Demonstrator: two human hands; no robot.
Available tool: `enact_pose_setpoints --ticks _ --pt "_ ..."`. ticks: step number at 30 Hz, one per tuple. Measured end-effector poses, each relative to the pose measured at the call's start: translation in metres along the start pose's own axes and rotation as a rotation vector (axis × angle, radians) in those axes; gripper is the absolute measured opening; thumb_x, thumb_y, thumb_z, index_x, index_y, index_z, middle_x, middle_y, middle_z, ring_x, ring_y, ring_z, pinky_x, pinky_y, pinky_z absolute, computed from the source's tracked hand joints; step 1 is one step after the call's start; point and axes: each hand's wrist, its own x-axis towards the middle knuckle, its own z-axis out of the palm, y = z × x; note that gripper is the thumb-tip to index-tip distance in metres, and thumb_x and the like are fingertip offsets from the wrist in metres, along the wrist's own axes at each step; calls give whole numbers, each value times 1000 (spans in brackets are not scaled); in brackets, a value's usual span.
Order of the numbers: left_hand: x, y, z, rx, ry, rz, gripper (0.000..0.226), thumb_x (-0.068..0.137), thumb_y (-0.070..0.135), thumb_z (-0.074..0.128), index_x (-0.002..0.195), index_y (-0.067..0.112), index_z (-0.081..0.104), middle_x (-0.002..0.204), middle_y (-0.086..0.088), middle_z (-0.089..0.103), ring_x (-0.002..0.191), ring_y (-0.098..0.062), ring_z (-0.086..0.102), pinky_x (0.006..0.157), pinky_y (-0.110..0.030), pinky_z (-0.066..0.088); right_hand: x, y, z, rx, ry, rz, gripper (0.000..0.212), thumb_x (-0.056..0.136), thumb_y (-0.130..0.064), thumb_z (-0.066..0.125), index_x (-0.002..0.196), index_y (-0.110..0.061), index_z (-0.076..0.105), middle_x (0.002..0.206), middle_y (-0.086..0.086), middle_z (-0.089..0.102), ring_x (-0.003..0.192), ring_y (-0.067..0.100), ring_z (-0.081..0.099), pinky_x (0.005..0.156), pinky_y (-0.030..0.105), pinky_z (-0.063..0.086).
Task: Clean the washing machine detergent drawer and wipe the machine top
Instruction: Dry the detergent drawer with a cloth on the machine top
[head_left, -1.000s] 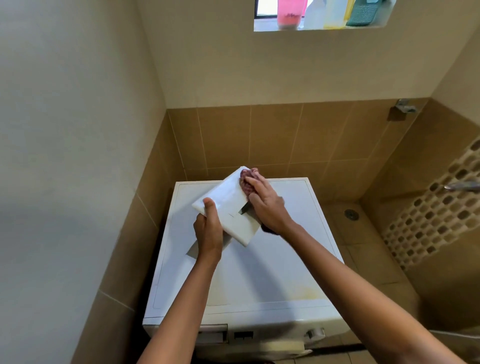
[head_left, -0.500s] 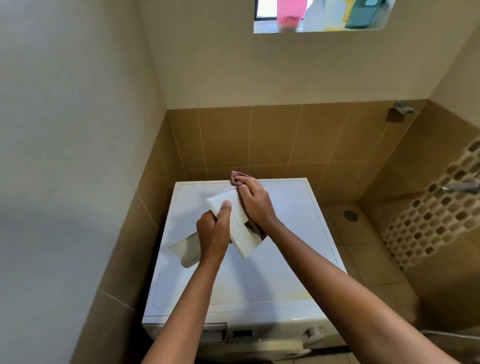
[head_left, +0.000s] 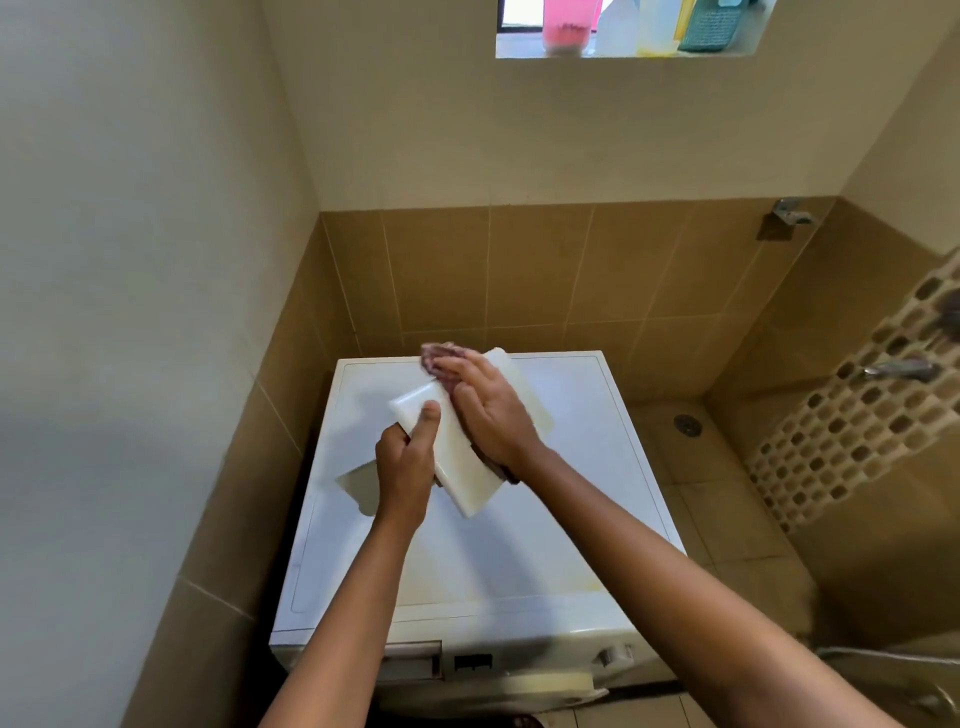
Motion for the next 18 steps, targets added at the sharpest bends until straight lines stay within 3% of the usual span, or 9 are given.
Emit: enact_pose_setpoints --ticks 2,6,9,13,16,18 --pt "-2 2 -2 -8 -16 34 7 97 36 52 92 30 53 88 1 64 81 -19 66 68 -34 57 10 17 -8 34 109 95 40 95 -28 33 126 -31 57 138 -18 48 125 1 43 104 39 41" --pt "-8 2 -3 -29 -34 74 5 97 33 53 93 30 52 87 4 64 77 -17 67 60 -24 56 14 34 -16 -29 183 321 40 97 -36 30 130 -30 51 140 -5 43 119 10 45 96 33 42" --pt "-11 -6 -8 -47 -20 85 19 85 45 61 94 30 54 88 3 66 78 -17 69 64 -28 57 12 44 -18 -39 209 455 35 100 -35 31 128 -28 51 123 1 52 108 17 51 85 33 41" --pt "-11 -11 -18 -68 -4 118 26 78 49 55 95 29 58 88 3 68 80 -16 71 67 -34 59 -9 56 -19 79 202 639 34 96 -37 30 100 -24 61 96 -1 62 90 18 57 72 32 43" --pt "-6 -8 -28 -104 23 120 29 79 47 57 99 26 60 90 3 69 81 -13 71 67 -32 58 -39 65 -14 17 230 665 34 97 -34 30 72 -25 52 76 -4 57 72 15 53 60 28 39" --pt "-3 -5 -38 -170 36 88 33 83 43 60 107 20 60 94 1 69 84 -16 70 64 -30 57 -60 73 -5 -112 147 691 37 96 -38 31 74 -20 55 75 -3 60 70 16 55 57 29 39"
